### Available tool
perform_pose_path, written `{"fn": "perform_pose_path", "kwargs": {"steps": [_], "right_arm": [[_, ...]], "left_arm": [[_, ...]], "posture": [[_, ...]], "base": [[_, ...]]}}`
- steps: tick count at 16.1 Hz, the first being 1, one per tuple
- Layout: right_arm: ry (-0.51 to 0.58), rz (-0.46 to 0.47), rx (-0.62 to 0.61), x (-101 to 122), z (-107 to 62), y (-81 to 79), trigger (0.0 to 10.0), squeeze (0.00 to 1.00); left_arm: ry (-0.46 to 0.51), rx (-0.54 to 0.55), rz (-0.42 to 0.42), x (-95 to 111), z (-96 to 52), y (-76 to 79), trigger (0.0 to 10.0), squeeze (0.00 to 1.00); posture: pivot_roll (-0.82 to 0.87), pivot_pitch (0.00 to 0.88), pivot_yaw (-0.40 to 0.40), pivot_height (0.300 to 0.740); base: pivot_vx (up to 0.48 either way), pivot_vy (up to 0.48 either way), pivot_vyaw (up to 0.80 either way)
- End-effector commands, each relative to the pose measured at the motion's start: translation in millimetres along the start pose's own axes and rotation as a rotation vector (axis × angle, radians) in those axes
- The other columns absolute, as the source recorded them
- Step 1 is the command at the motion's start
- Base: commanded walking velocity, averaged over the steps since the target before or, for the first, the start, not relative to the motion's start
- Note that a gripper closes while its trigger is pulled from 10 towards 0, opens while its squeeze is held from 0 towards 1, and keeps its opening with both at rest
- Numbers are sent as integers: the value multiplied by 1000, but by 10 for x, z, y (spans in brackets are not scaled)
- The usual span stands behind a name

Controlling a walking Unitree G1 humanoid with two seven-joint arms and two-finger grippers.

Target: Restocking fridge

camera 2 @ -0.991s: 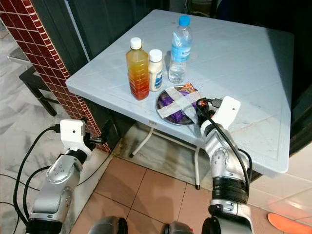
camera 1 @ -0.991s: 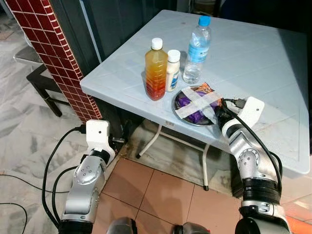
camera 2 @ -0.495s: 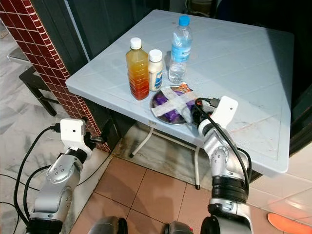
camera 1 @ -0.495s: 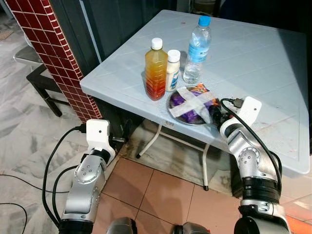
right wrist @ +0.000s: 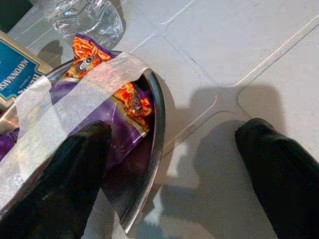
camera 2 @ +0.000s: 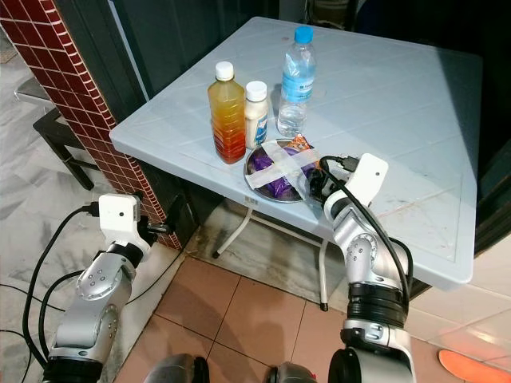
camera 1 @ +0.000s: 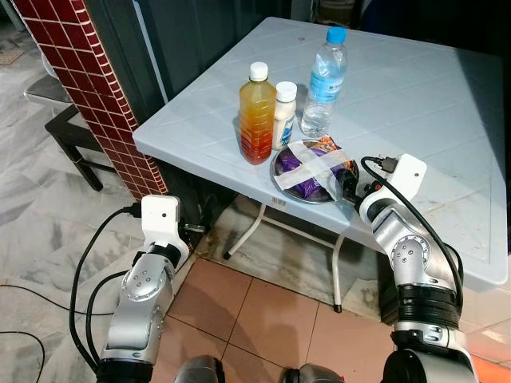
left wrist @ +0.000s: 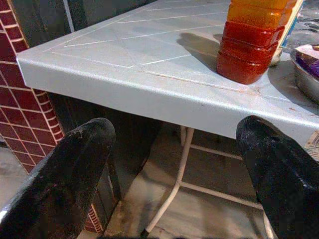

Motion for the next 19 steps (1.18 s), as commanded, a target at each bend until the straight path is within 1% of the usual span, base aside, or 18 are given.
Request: {"fn": "perform_pose_path", "kwargs": {"steps": [1,2,3,4,5,6,7,9,13,14,16,17,19], "right_arm": [[-13,-14,24,-22,-16,-63,10000,1000],[-22,-18,21,-37,-17,-62,10000,1000],[-72,-43,8,-102,-15,-40,10000,969],[-84,-49,6,-117,-14,-35,10000,729],[-102,-66,5,-130,-6,-20,5529,0],[-118,-85,3,-130,9,14,314,0],[-126,-104,1,-113,15,41,0,0],[-124,-120,-6,-68,32,76,0,0],[-128,-132,11,-32,72,40,0,0],[-131,-132,17,-18,99,27,588,0],[-137,-130,33,-1,119,-11,5804,0],[-144,-127,47,-4,132,-41,8980,0],[-146,-135,64,4,147,-80,9451,0]], "left_arm": [[7,5,10,20,15,-23,10000,0],[7,5,10,21,15,-23,10000,0],[8,5,11,23,17,-22,10000,0],[8,5,11,23,17,-22,10000,0],[8,5,11,22,18,-22,10000,0],[8,5,11,19,21,-21,10000,0],[7,5,11,18,22,-18,10000,0],[9,5,10,19,24,-13,10000,0],[9,5,10,21,29,-9,10000,0],[9,4,10,22,30,-8,10000,0],[9,5,11,22,28,-10,10000,0],[8,5,11,21,27,-10,10000,0],[9,4,10,21,24,-7,10000,0]], "posture": [[38,51,44,740],[40,49,44,740],[40,49,44,740],[40,49,44,740],[41,46,43,740],[41,44,42,740],[40,43,39,740],[39,42,38,740],[43,43,38,740],[44,42,38,740],[46,42,39,740],[46,42,39,740],[48,44,36,740]], "base": [[0,0,0],[0,0,0],[0,0,0],[0,0,0],[0,0,0],[0,0,0],[0,0,0],[0,0,0],[0,0,0],[0,0,0],[0,0,0],[0,0,0],[0,0,0]]}}
Point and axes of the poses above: a point about 5 cm out from each wrist's last joint towards the gripper, its own z axis pointing out of the wrist towards the gripper, its own x axis along the axis of the wrist's last joint, y = z × x, the point moved 3 cm from there along z, pointing out of the wrist towards the gripper, and after that the axes turned 6 degrees about z, right-handed, at the moved point
